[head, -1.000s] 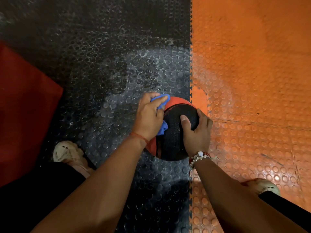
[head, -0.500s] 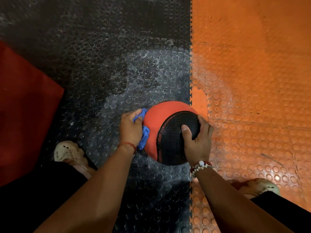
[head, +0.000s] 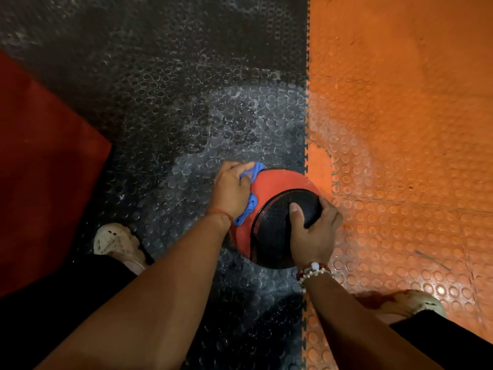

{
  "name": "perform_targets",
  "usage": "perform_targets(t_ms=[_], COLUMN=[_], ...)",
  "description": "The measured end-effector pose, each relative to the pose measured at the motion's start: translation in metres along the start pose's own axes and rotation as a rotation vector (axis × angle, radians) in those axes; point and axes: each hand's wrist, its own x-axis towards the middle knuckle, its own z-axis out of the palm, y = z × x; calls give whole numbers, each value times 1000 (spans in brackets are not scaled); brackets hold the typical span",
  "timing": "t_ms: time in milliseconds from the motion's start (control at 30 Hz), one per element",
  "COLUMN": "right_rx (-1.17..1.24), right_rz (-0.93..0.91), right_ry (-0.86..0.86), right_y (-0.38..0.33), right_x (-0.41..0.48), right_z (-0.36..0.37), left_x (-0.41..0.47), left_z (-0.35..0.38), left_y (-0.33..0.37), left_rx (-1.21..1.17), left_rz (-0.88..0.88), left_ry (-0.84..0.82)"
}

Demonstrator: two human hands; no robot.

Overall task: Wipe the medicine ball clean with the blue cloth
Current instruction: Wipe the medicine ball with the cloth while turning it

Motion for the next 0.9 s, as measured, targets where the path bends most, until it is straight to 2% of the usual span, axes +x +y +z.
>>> perform_targets(t_ms=[133, 200, 233, 300, 367, 433, 467, 633, 800, 833, 900], right_rx=[-11, 5, 9, -2, -15, -17, -14, -18, -13, -7, -2], right_rz=[-40, -61, -70, -75, -89, -111, -114, -78, -98, -104, -114], right_ry=[-15, -31, -37, -49, -60, -68, -71, -66, -88, -91, -88], right_y=[3, 7, 8, 11, 12, 13, 13, 10, 11, 13, 14], right_x=[-5, -7, -6, -5, -6, -8, -8, -5, -7, -8, -7], right_z=[0, -3, -4, -6, -6, -5, -5, -5, -7, -8, -9], left_x=[-6, -17, -24, -36, -45, -40, -34, 1, 15, 10, -5], left_z=[-1, -4, -4, -1, 8, 17, 18, 5, -7, -8, -6], left_y=[-27, -33, -30, -10, 13, 21, 22, 21, 1, 1, 12], left_rx=[-63, -75, -59, -34, 2, 128, 169, 123, 97, 87, 73], left_rz=[-209, -246, -192, 47, 335, 522, 522, 151, -121, -100, 102], left_ry=[58, 104, 143, 187, 84, -41, -70, -90, -81, -69, -51])
